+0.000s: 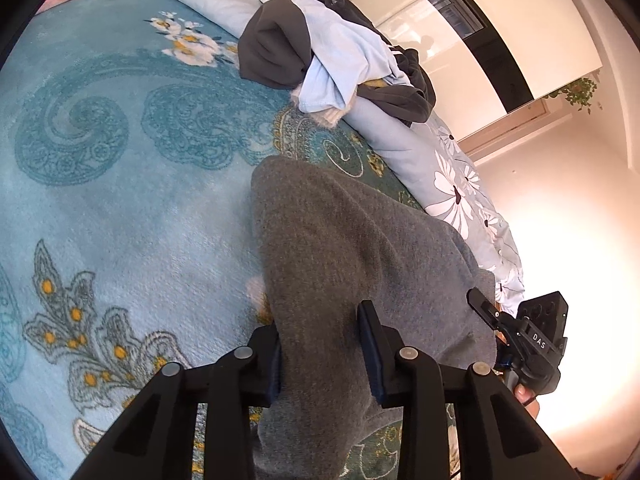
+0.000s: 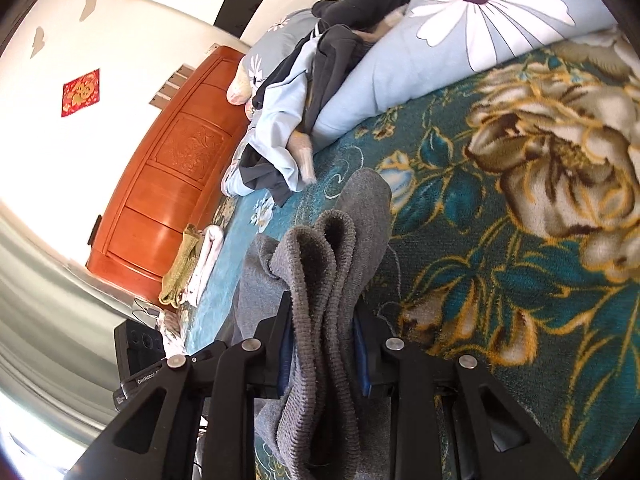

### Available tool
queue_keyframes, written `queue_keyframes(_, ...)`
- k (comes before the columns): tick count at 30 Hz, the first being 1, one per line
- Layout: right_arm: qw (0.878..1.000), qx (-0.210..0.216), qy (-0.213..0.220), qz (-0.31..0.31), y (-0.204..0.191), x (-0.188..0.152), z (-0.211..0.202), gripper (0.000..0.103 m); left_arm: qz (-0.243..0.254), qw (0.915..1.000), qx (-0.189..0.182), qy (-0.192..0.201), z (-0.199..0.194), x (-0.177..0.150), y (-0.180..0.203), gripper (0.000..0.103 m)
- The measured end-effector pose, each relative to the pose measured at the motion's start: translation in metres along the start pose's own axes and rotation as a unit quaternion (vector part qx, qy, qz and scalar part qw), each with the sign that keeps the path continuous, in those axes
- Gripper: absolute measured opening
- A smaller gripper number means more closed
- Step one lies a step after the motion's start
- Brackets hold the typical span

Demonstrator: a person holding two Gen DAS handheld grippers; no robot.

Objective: Fold clothes
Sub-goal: 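Carry the folded sweatshirt with both grippers toward the clothes stack by the headboard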

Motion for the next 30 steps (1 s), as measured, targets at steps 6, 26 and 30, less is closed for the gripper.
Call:
queue_keyframes(6, 1.0, 0.007, -0.012, -0.026, -0.028, 0.01, 0.016, 0.027, -0.014, 0.9996, -0.009, 0.021, -0.021, 0.015, -0.011, 0.035)
queue_keyframes(26, 0.975, 0.102, -0.161, -0.112, -0.275, 0.064, 0.311, 0.027, -0.082, 0.9759, 0.049, 0.196, -0.236, 0.217, -0.205, 0.035)
queue_keyframes(30, 0.962, 0.129, -0.183, -0.156, -0.355, 0.077, 0.382, 0.027, -0.08, 0.9659, 0.061, 0.239, -0.291, 0.269, -0.243, 0.035)
Point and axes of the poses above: each gripper's, at about its wrist camera, not at the fingertips, and z roughly the way its jaws point, y to its right, x to its top, the point moved 7 cm from there along z, roughly the way its jaws point, and after that the axes turned 2 degrees about x, right-handed, at the moved point
